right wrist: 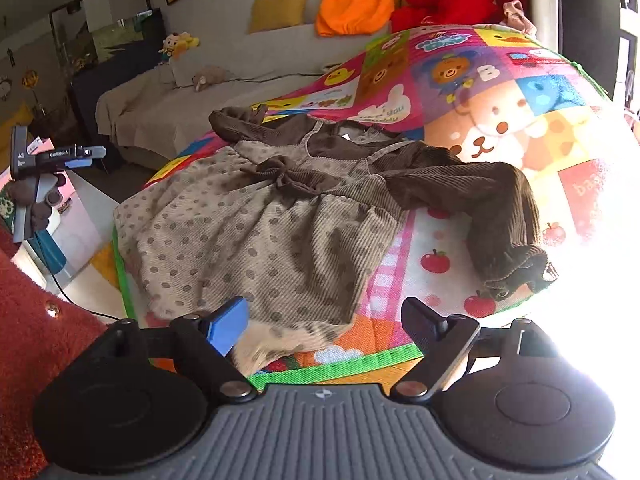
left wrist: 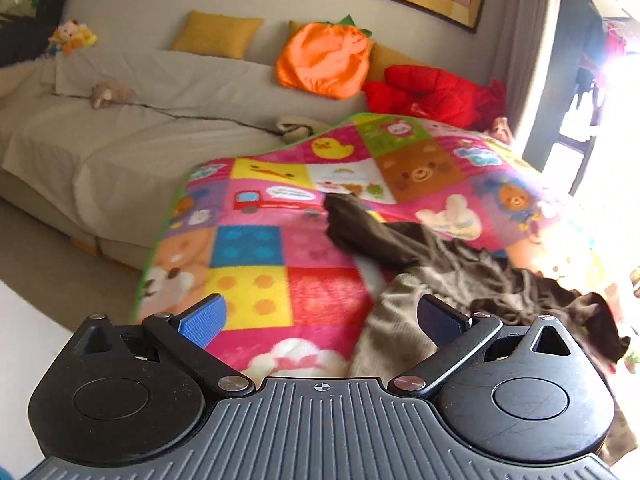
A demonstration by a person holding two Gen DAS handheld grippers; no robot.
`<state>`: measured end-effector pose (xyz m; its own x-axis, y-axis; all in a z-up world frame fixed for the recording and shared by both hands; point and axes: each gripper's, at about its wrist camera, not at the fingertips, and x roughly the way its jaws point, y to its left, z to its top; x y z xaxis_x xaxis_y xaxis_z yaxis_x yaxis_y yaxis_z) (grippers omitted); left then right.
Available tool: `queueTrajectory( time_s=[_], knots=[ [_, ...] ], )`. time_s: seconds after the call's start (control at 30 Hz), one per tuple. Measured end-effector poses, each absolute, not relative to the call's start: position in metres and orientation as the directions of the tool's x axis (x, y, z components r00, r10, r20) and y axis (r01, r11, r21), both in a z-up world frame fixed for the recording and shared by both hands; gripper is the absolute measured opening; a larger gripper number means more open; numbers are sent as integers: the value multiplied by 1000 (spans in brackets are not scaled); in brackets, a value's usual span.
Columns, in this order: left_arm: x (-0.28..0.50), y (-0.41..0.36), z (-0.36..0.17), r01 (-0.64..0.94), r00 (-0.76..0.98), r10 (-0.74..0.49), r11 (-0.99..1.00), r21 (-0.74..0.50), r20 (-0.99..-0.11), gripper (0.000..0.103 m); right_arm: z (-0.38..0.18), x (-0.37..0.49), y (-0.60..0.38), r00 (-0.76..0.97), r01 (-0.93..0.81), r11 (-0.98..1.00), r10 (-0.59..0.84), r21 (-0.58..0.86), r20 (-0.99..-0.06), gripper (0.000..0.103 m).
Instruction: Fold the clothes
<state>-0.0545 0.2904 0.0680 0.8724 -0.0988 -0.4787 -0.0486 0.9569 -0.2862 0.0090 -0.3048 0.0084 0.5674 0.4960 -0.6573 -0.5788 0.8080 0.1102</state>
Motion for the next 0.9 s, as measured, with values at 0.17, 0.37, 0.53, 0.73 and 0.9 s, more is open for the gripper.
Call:
queueTrajectory(
  time_s=[0.17,0.37,0.53,0.73,0.9],
  knots=[
    [8,224,63,172,811,-275,956,-238,-516,103,5,38,-326,654,-438,866,490,239,-577,84],
    [69,185,48,112,822,-195,977,-184,-536,103,-27,127,-344,715,-134,845,444,517,-540,84],
    [101,204,37,11,814,-167,962,-273,-556,103,-56,167,-360,725,72,707,447,704,-524,84],
    [99,192,20,136,828,-255,955,-262,-499,103,-36,116,-360,835,43,925,174,377,-522,73],
    [108,177,-6,203,780,-366,915,-347,-507,103,-52,116,-364,791,107,964,65,242,-609,62]
  ],
)
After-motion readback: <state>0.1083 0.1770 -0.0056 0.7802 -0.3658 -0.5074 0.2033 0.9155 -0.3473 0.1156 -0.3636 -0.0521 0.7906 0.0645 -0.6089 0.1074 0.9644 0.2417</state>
